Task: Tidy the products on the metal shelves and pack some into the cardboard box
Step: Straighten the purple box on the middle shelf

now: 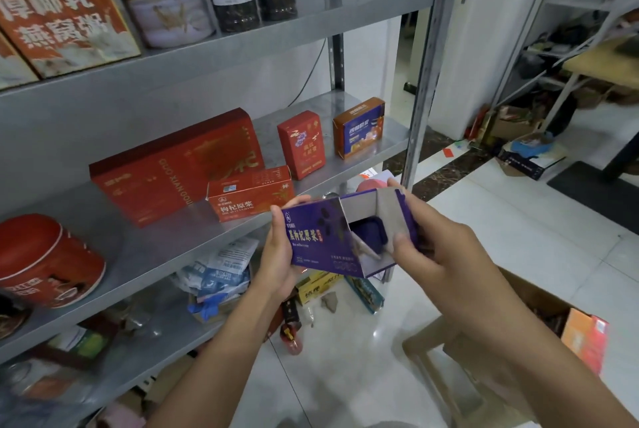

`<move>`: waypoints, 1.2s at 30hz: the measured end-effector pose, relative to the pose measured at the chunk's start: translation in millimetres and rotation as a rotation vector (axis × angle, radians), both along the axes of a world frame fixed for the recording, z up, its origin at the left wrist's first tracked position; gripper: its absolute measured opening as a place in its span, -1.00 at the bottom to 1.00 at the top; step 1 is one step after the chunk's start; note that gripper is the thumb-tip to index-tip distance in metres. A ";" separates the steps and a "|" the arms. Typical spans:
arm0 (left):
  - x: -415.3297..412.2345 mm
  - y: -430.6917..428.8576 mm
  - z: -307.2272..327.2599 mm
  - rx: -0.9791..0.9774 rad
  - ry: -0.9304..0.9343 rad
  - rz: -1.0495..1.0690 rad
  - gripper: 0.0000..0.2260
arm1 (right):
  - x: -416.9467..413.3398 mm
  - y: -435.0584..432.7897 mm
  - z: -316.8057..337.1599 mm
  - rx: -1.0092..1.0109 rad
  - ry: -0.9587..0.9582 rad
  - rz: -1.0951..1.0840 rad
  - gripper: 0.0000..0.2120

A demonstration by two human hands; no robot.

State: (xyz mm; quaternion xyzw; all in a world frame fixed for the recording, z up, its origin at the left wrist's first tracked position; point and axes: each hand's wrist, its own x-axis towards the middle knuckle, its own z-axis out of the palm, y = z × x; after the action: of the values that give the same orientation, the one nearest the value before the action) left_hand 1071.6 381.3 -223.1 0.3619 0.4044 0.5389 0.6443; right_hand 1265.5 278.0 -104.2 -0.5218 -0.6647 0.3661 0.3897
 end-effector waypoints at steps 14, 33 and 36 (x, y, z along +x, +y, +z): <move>37.1 5.6 1.6 -0.098 -0.132 -0.025 -0.35 | 26.3 -4.7 -6.7 0.136 0.141 0.042 -0.51; 25.0 6.7 9.8 0.004 -0.037 -0.060 -0.49 | 32.4 21.1 -19.8 0.636 -0.278 -0.383 -0.52; 23.8 7.2 12.7 0.023 -0.028 -0.068 -0.49 | 37.4 32.1 -25.1 0.874 -0.469 -0.381 -0.79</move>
State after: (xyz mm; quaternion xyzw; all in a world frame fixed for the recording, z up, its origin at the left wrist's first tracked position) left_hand 1095.3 388.5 -210.5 0.3749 0.3767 0.5265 0.6636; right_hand 1302.9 310.1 -129.2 -0.4901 -0.7179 -0.1487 0.4715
